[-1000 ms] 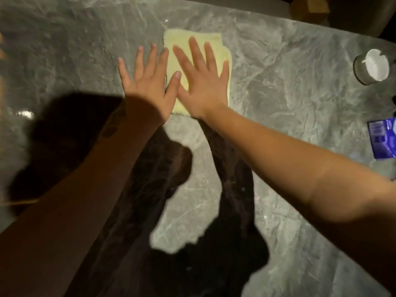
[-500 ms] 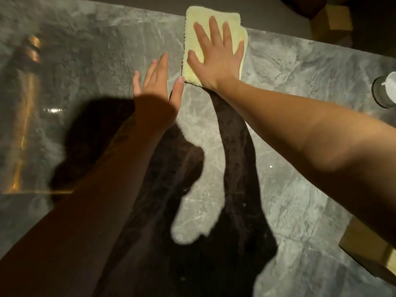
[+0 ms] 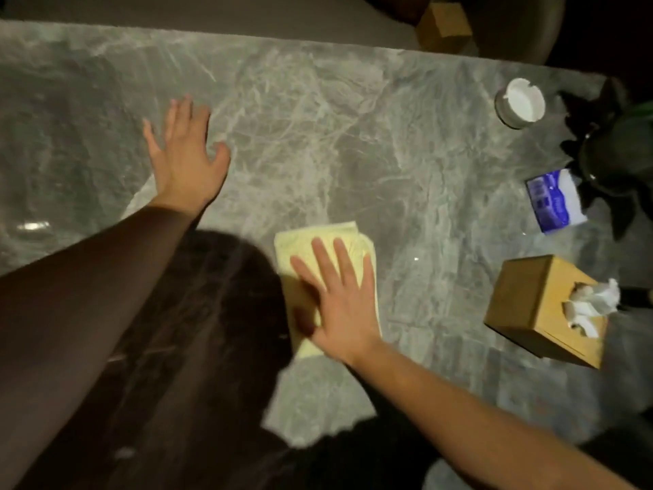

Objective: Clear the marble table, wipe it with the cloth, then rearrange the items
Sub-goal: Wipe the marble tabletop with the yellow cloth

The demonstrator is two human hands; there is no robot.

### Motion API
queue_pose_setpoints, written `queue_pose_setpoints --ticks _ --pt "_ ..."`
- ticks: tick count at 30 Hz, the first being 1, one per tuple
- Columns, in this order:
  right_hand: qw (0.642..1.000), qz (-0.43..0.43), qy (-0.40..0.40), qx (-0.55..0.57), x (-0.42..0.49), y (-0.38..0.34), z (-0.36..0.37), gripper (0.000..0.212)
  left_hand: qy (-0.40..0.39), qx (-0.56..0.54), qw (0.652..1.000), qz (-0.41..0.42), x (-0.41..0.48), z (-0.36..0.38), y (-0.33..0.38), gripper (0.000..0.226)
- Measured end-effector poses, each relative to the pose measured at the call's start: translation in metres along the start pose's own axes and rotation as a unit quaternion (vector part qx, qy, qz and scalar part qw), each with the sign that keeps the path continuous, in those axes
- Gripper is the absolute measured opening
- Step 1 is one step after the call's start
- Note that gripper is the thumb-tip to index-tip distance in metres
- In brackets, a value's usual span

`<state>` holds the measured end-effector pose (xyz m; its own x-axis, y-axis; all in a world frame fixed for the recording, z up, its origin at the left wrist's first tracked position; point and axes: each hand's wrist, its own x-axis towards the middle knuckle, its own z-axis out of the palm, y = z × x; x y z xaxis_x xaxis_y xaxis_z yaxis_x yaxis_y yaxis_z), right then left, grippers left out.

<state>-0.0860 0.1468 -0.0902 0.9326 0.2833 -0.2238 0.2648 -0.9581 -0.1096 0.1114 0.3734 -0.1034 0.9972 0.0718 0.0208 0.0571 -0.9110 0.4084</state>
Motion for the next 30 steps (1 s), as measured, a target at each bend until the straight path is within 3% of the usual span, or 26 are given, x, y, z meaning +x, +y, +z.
queue_pose_setpoints --ticks 4,9,17,24,30 --pt "0.999 0.027 -0.016 0.040 -0.037 -0.010 0.008 0.074 -0.028 0.032 0.999 -0.009 -0.014 0.006 0.020 0.056" --pt "0.996 0.038 0.010 0.083 -0.034 -0.009 0.006 0.069 -0.079 0.068 0.991 0.085 -0.056 0.028 0.053 0.057" --pt "0.992 0.058 0.037 0.108 -0.018 -0.004 0.002 0.061 -0.041 0.049 0.994 0.083 -0.067 0.037 0.059 0.056" --pt "0.997 0.053 0.053 0.024 0.078 0.029 -0.011 0.067 -0.049 0.074 0.992 0.090 -0.066 0.034 0.063 0.056" --pt "0.993 0.052 0.089 0.054 0.175 0.066 -0.033 0.063 -0.045 0.082 0.991 0.093 -0.067 0.032 0.063 0.055"
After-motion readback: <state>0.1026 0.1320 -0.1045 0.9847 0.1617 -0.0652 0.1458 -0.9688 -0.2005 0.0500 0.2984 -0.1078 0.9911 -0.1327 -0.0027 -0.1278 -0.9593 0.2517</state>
